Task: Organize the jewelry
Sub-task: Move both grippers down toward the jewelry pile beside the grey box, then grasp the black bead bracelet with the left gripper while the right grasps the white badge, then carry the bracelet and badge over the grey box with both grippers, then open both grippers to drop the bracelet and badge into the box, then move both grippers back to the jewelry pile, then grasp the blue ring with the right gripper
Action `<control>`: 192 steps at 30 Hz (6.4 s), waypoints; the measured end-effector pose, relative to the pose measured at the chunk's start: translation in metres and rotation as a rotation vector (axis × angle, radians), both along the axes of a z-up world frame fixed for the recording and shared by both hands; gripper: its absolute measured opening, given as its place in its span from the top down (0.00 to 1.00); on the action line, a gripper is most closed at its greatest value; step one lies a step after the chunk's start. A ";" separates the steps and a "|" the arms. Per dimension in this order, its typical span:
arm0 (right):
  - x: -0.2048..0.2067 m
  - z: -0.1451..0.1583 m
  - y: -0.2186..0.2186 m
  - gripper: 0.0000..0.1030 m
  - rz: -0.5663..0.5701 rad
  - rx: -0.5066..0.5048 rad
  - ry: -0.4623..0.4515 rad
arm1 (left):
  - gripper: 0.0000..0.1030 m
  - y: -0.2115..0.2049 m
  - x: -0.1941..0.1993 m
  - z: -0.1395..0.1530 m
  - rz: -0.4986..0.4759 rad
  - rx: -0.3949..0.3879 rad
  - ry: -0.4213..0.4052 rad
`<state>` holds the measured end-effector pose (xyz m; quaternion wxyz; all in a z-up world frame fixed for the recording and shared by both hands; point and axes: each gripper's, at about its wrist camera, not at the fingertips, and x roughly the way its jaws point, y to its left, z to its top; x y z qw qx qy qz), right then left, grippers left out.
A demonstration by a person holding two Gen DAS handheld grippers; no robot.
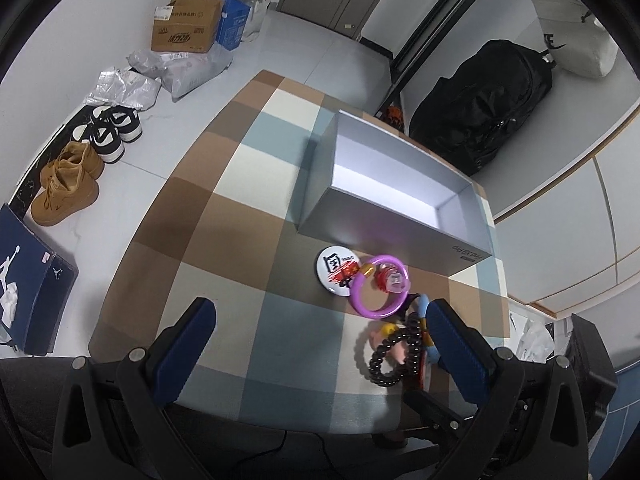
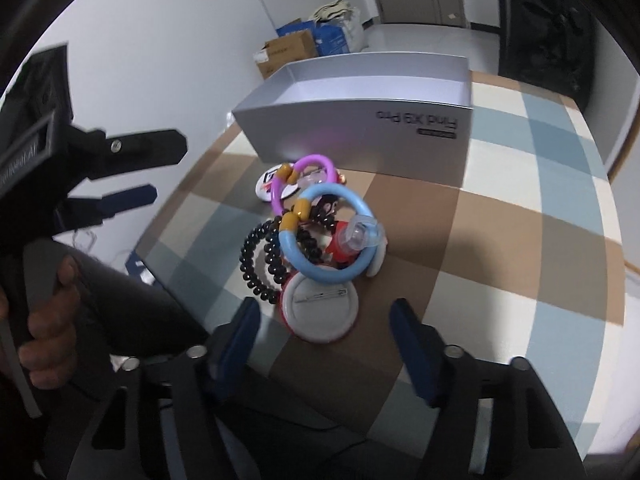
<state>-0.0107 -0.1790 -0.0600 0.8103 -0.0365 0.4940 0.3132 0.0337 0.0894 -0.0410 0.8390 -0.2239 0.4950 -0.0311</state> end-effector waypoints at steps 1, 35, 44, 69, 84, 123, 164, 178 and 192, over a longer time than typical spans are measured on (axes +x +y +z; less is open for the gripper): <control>0.001 -0.001 0.003 0.43 0.006 -0.014 -0.013 | 0.01 0.000 0.001 -0.001 0.000 -0.001 0.003; 0.009 0.023 -0.041 0.92 -0.130 0.132 0.017 | 0.61 -0.041 -0.009 -0.027 -0.229 -0.026 0.051; 0.013 0.025 -0.058 0.92 -0.185 0.180 0.043 | 0.95 -0.051 -0.010 -0.019 -0.253 -0.036 -0.002; 0.020 0.071 -0.054 0.92 -0.196 0.291 -0.078 | 0.95 -0.030 -0.003 0.042 -0.141 0.027 -0.175; 0.088 0.107 -0.030 0.92 -0.184 0.342 -0.099 | 0.95 -0.031 0.067 0.050 -0.154 -0.023 -0.169; 0.150 0.077 -0.031 0.18 -0.232 0.245 -0.026 | 0.37 -0.030 0.088 0.034 -0.148 0.027 -0.119; 0.029 0.071 -0.041 0.00 -0.082 0.128 -0.147 | 0.17 -0.029 -0.013 0.021 -0.035 0.205 -0.179; 0.025 0.037 -0.021 0.11 0.018 0.062 -0.042 | 0.17 -0.014 -0.017 0.010 0.003 0.171 -0.142; 0.035 0.013 -0.005 0.29 0.058 0.023 0.021 | 0.17 0.004 -0.016 0.005 0.023 0.103 -0.106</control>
